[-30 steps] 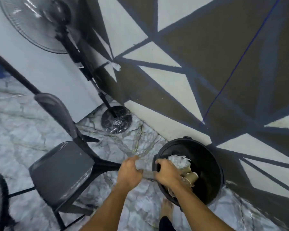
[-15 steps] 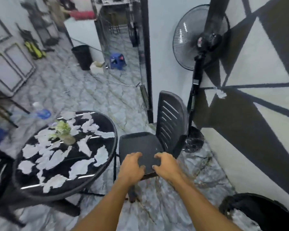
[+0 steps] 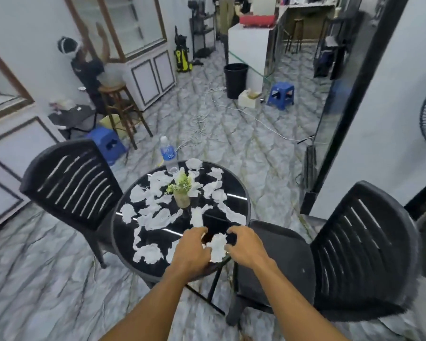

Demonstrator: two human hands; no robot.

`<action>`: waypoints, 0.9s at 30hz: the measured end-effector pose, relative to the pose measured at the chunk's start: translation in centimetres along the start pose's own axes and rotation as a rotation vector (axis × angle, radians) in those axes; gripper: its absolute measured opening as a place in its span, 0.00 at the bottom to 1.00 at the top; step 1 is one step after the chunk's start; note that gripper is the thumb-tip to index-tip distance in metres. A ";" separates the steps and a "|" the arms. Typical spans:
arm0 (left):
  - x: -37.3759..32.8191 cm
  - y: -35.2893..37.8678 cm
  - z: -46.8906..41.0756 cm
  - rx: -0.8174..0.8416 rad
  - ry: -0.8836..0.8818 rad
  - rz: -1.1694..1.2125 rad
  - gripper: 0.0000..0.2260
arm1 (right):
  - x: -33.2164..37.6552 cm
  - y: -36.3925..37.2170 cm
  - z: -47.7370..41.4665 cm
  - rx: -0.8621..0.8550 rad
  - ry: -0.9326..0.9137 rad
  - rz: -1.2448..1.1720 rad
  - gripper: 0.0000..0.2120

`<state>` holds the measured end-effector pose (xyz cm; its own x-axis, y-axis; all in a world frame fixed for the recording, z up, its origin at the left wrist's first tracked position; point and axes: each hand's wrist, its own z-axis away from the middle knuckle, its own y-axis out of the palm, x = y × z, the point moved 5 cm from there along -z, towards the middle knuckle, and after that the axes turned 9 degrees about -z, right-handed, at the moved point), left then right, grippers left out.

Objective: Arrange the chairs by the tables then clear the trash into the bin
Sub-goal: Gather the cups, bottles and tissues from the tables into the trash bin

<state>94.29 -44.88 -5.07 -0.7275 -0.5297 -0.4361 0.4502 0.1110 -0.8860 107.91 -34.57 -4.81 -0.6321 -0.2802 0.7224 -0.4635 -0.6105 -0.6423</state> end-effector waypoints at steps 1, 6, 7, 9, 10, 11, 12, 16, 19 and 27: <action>0.6 -0.5 -0.9 -0.015 -0.037 0.002 0.25 | 0.7 0.1 -1.3 0.023 -0.019 -0.002 0.24; 2.6 -3.1 -4.3 -0.065 -0.170 0.029 0.23 | 4.0 0.2 -6.9 0.129 -0.109 0.043 0.24; 3.0 -3.6 -4.9 -0.088 -0.180 0.033 0.22 | 4.7 0.2 -7.9 0.136 -0.129 0.054 0.23; 3.9 -4.7 -5.9 -0.125 -0.221 0.040 0.23 | 6.1 0.1 -9.9 0.145 -0.156 0.058 0.24; 4.3 -5.3 -6.5 -0.146 -0.235 0.046 0.23 | 6.9 0.0 -10.9 0.145 -0.163 0.053 0.25; 4.8 -6.0 -7.2 -0.166 -0.242 0.051 0.22 | 7.7 0.0 -12.0 0.142 -0.175 0.048 0.26; 5.3 -6.6 -8.0 -0.182 -0.241 0.059 0.20 | 8.5 0.0 -13.1 0.146 -0.182 0.047 0.26; 7.3 -9.1 -12.1 -0.234 -0.262 0.099 0.24 | 11.6 0.5 -17.6 0.144 -0.212 0.047 0.27; 9.1 -10.5 -16.3 -0.259 -0.251 0.125 0.27 | 13.7 1.0 -21.4 0.116 -0.216 0.036 0.23; 13.7 -15.1 -31.2 -0.311 -0.196 0.213 0.24 | 18.7 2.5 -33.3 0.038 -0.140 0.054 0.27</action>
<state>61.35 -27.57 -2.58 -0.5091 -0.6143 -0.6029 0.3806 0.4676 -0.7978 74.28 -16.70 -1.46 -0.5615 -0.4121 0.7175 -0.4061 -0.6183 -0.6729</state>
